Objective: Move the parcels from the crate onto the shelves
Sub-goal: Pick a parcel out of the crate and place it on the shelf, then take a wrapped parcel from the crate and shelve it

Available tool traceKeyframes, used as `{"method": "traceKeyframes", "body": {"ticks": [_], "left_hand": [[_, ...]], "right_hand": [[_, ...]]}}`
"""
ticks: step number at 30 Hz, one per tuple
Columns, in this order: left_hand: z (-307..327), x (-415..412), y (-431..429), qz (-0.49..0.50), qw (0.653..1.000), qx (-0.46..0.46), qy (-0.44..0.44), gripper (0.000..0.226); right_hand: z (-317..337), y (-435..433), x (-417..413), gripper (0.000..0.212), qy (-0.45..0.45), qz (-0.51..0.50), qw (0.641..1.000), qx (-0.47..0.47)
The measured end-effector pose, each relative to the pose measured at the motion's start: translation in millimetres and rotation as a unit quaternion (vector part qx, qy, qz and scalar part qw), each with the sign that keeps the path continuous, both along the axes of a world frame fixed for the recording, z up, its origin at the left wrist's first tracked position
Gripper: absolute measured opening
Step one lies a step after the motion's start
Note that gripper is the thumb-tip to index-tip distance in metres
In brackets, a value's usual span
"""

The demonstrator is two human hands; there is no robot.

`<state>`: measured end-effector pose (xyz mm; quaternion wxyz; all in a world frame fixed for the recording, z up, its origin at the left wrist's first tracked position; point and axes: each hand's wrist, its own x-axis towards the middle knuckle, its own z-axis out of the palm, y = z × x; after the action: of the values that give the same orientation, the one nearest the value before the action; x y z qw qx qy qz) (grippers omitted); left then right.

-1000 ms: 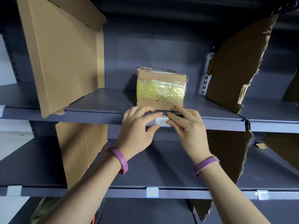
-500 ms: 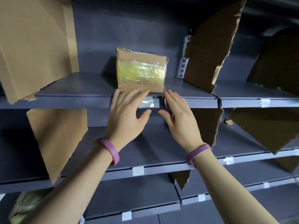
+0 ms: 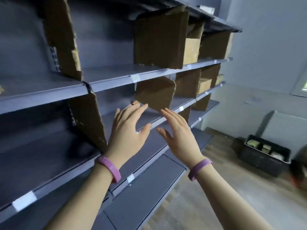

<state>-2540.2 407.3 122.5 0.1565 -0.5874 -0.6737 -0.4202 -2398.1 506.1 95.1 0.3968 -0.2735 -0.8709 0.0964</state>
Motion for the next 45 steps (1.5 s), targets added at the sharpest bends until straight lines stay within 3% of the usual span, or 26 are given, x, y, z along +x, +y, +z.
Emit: {"method": "traceKeyframes", "body": {"ticks": [9, 16, 30, 45], "left_hand": [[-34.8, 195.8, 157.5, -0.161, 0.985, -0.049, -0.021, 0.057], [-52.2, 309.6, 244.2, -0.221, 0.97, -0.098, -0.031, 0.062], [-121.2, 411.3, 453.8, -0.292, 0.925, -0.22, -0.107, 0.069], [-142.0, 518.4, 730.2, -0.362, 0.876, -0.308, -0.078, 0.067]], "right_hand": [[-27.6, 113.3, 226.0, 0.067, 0.0, -0.191, 0.981, -0.037], [-42.8, 164.1, 341.4, 0.068, 0.018, -0.268, 0.962, -0.038], [-99.6, 324.9, 454.0, 0.076, -0.012, -0.375, 0.917, -0.132], [-112.0, 580.1, 552.2, 0.077, 0.001, -0.45, 0.872, -0.193]]}}
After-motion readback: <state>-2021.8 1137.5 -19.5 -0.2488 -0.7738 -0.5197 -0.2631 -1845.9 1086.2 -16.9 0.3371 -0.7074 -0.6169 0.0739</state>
